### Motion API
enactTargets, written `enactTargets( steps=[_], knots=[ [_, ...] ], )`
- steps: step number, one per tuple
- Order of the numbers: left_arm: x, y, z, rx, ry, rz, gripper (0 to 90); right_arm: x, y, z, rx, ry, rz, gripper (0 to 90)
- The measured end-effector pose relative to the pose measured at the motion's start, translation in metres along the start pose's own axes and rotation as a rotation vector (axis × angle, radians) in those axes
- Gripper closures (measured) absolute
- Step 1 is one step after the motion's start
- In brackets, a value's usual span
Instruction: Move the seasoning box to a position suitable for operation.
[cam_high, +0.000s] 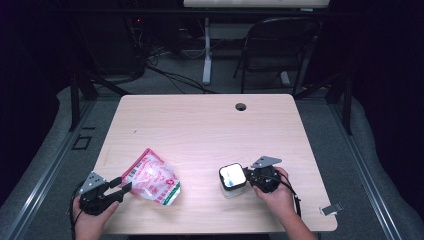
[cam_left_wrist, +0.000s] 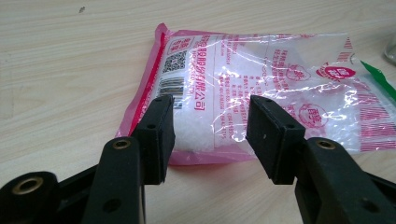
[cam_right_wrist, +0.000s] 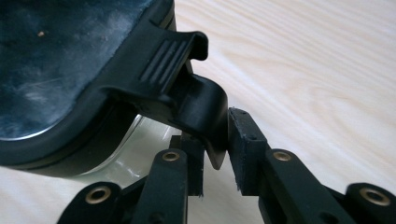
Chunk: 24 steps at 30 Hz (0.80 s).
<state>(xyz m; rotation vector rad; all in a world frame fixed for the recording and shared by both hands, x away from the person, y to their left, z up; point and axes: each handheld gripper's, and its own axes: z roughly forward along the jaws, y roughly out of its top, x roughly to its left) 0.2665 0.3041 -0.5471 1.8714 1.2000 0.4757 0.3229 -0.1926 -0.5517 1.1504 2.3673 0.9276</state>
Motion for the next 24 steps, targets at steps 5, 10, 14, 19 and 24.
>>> enactTargets(
  steps=[5,10,14,19,24],
  knots=[
    [-0.002,0.001,0.001,-0.002,-0.007,0.012,50.9,0.016,0.002,0.002,0.005,0.046,-0.022,75.8],
    [-0.007,0.003,0.003,-0.002,-0.005,-0.004,50.5,0.027,0.004,0.003,0.006,0.069,-0.038,74.4],
    [-0.008,0.006,0.002,-0.026,-0.028,-0.016,50.6,0.031,0.005,0.001,0.003,0.097,-0.044,69.6],
    [-0.007,0.012,-0.002,-0.056,-0.057,-0.033,49.2,0.033,0.005,-0.012,0.019,0.107,-0.086,60.9],
    [-0.009,0.021,-0.003,-0.049,-0.122,-0.056,60.0,0.032,0.004,-0.028,0.03,0.148,-0.094,58.1]
  ],
)
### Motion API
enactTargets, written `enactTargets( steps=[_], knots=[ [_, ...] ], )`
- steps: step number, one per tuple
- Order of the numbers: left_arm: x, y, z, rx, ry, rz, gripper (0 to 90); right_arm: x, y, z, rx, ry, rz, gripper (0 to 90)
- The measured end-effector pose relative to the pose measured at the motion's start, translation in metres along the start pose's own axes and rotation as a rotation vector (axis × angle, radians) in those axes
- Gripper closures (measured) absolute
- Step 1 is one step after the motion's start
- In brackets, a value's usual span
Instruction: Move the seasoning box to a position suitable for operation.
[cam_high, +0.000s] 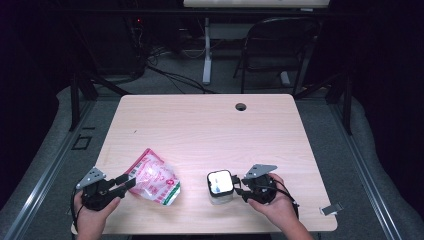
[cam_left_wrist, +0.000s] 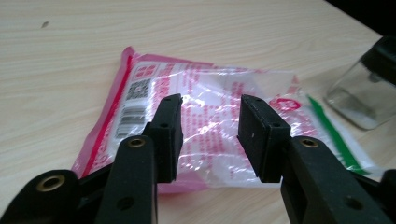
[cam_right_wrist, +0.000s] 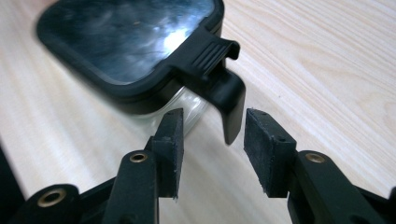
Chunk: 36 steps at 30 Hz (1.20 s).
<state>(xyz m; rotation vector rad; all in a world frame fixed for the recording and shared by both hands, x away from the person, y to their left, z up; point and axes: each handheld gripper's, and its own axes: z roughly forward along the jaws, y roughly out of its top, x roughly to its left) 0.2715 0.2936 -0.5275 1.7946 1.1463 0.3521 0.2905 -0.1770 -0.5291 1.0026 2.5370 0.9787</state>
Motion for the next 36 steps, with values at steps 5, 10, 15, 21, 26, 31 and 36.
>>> enactTargets(
  steps=[5,10,15,21,26,31,36],
  knots=[
    [-0.012,0.014,0.002,0.006,-0.027,0.042,60.0,0.005,0.008,-0.03,-0.007,0.018,0.026,62.2],
    [-0.031,0.029,0.01,0.049,-0.069,0.098,61.5,0.002,0.027,-0.042,-0.022,0.021,0.02,69.1],
    [-0.051,0.042,0.022,0.089,-0.08,0.154,60.8,-0.004,0.046,-0.034,-0.016,0.031,0.037,74.8],
    [-0.066,0.052,0.036,0.112,-0.104,0.168,58.0,-0.006,0.056,-0.027,-0.026,0.007,0.053,79.0],
    [-0.077,0.052,0.05,0.146,-0.133,0.183,61.7,-0.009,0.051,-0.023,-0.028,0.006,0.071,83.6],
    [-0.09,0.05,0.062,0.161,-0.149,0.2,63.3,-0.009,0.046,-0.02,-0.026,0.037,0.093,83.9],
    [-0.106,0.047,0.073,0.174,-0.193,0.222,66.7,-0.005,0.045,-0.016,-0.029,0.043,0.096,83.9]
  ],
)
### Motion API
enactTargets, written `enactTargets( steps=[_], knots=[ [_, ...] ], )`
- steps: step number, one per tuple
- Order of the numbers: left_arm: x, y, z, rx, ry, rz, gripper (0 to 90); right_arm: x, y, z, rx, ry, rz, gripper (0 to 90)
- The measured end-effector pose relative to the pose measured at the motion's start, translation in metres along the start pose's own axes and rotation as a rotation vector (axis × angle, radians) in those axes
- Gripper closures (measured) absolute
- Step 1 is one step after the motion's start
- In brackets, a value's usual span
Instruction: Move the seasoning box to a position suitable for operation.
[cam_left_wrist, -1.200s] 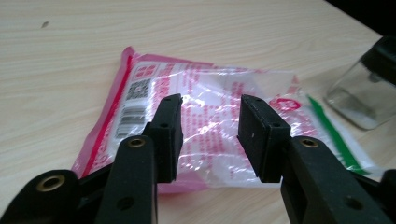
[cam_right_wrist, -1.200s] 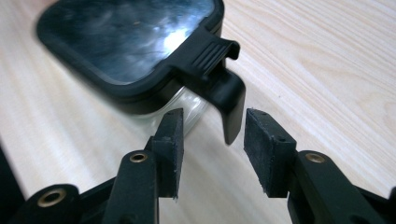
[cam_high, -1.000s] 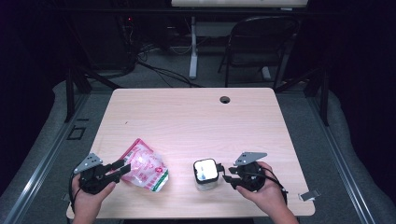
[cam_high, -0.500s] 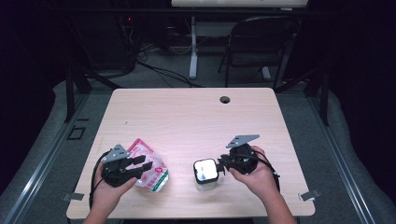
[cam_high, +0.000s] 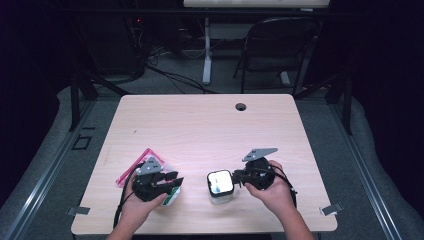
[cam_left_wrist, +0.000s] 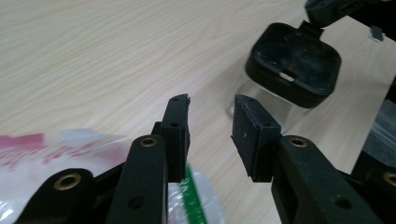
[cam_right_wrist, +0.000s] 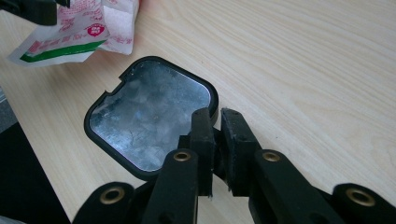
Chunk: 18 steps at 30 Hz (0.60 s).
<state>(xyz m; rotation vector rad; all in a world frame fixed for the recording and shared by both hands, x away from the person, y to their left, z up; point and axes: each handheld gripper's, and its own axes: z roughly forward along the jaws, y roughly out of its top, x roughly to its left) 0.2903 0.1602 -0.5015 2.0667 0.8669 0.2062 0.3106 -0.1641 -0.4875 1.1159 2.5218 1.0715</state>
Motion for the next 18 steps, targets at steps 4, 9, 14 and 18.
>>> enactTargets(
  steps=[4,9,14,18],
  knots=[
    [-0.013,0.001,0.012,0.02,-0.027,0.041,73.5,0.0,-0.001,0.001,-0.007,-0.009,0.002,84.3],
    [-0.026,0.001,0.024,0.045,-0.038,0.074,82.0,-0.001,-0.002,0.0,-0.013,0.0,0.023,85.5],
    [-0.036,0.0,0.033,0.055,-0.066,0.082,87.6,0.0,-0.002,0.001,-0.017,-0.007,0.018,85.5],
    [-0.041,0.0,0.039,0.061,-0.084,0.085,89.7,0.0,-0.003,0.0,-0.018,-0.006,0.019,85.5]
  ],
)
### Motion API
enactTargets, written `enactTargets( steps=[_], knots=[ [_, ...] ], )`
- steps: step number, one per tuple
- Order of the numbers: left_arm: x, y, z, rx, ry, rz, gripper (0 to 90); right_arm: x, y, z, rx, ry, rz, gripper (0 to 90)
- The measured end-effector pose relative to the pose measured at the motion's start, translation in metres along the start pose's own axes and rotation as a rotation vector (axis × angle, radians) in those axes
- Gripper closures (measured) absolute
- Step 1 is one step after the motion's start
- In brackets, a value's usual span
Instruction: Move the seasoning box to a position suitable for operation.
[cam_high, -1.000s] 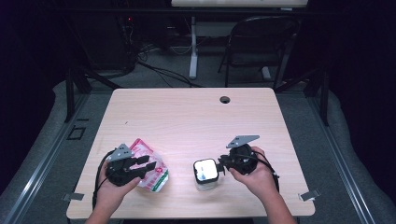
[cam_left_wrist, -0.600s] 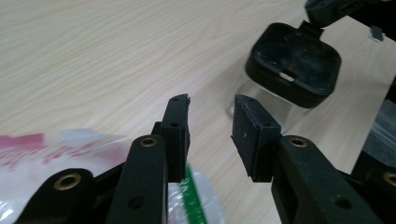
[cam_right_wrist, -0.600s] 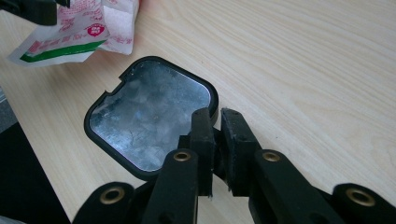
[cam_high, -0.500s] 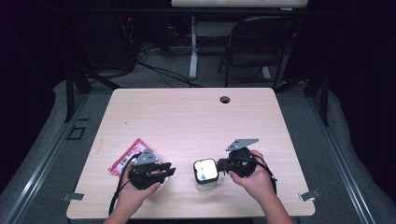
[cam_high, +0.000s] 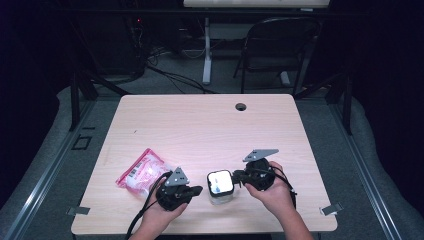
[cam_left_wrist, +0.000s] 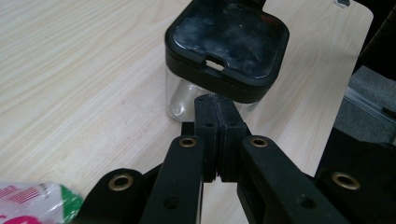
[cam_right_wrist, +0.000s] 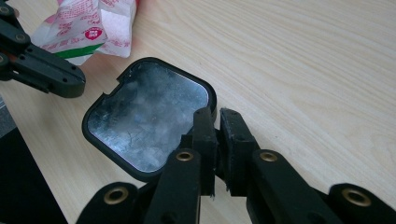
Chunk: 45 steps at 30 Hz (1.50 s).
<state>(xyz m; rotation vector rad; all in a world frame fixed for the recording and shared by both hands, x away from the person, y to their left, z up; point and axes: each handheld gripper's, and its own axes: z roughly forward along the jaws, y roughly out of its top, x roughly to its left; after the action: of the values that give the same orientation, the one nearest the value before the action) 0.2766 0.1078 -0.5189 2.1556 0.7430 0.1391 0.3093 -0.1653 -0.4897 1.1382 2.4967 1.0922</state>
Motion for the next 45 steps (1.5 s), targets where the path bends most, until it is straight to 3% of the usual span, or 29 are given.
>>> enactTargets(
  steps=[15,45],
  knots=[
    [-0.009,0.003,0.014,0.034,-0.041,0.028,89.9,-0.001,-0.002,-0.001,-0.004,0.001,0.016,85.5],
    [-0.01,0.012,0.011,0.027,-0.039,0.035,88.1,-0.001,-0.003,-0.001,-0.007,0.004,0.033,83.4]
  ],
)
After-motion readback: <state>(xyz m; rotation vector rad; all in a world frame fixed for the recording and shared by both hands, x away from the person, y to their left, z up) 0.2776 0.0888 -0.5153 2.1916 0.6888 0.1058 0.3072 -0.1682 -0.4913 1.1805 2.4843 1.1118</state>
